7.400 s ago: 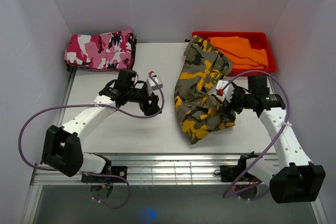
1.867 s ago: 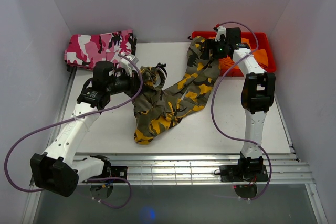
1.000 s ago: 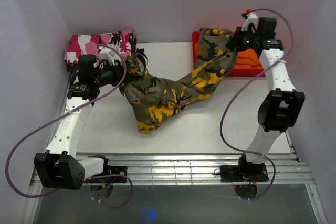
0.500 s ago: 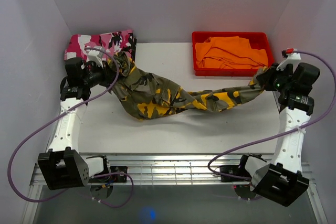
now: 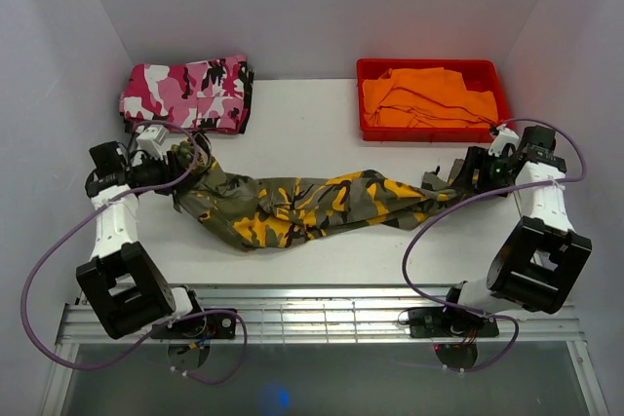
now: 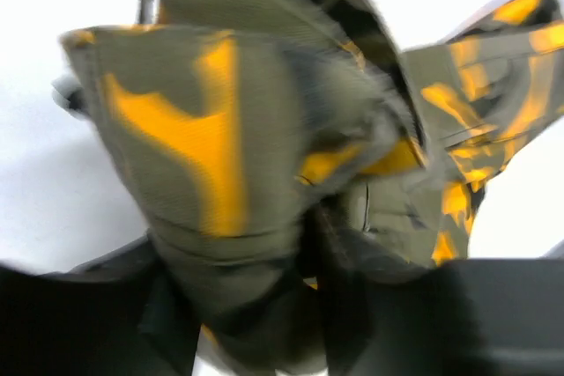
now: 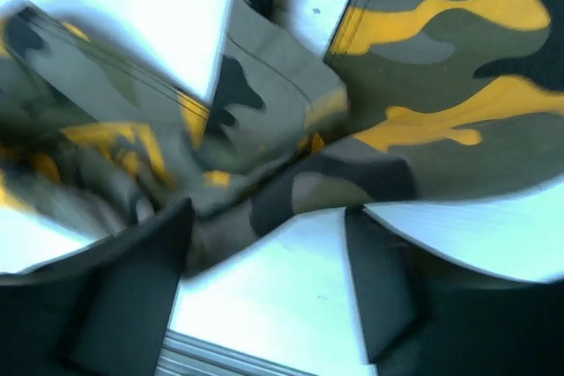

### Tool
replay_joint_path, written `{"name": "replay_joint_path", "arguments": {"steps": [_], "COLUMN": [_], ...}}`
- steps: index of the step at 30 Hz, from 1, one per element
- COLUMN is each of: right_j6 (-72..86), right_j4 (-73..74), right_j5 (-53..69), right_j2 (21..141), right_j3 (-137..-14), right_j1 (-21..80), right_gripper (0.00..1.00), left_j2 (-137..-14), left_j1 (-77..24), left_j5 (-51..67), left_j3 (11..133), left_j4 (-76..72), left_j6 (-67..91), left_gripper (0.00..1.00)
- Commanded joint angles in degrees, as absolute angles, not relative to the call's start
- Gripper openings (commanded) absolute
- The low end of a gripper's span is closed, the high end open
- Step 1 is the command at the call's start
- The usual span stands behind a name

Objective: Fold and stack the trousers
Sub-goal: Flatten the trousers out

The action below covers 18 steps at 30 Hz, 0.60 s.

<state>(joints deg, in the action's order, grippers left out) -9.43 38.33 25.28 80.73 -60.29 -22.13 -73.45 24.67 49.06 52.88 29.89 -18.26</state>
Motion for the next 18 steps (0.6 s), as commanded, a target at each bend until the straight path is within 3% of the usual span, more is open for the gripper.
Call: {"name": "replay_joint_path", "arguments": {"steps": [1, 2, 4, 5, 10, 18], "right_j6": [-18.27, -19.67, -24.68, -26.79, -46.0, -62.74], "right_j4": [44.54, 45.26, 47.45, 47.98, 52.99, 62.73], "right_j5": [24.7, 24.7, 23.91, 23.91, 26.98, 31.55], "right_j2": [82.18, 82.26, 82.35, 82.44, 82.35, 94.01], "right_j3": [-63.54, -64.15, -65.56, -67.22, -72.5, -81.81], "right_j1": [-22.59, -22.67, -22.76, -22.94, -24.34, -22.07], "right_gripper": [0.8, 0.84, 0.91, 0.94, 0.98, 0.97], "left_j2": [-74.52, -76.79, -79.0, -80.49, -84.54, -95.26], "left_j1": [26.8, 27.5, 30.4, 31.72, 38.5, 32.71], "left_j5": [57.91, 59.31, 60.99, 61.17, 60.82, 54.42], "left_j3": [56.76, 58.0, 62.2, 63.44, 72.14, 84.37], "left_j4": [39.08, 43.72, 48.14, 49.99, 55.44, 60.03], "left_j6": [-32.21, -33.73, -38.29, -38.58, -44.63, -49.75], "left_gripper": [0.63, 0.79, 0.87, 0.98, 0.98, 0.98]}}
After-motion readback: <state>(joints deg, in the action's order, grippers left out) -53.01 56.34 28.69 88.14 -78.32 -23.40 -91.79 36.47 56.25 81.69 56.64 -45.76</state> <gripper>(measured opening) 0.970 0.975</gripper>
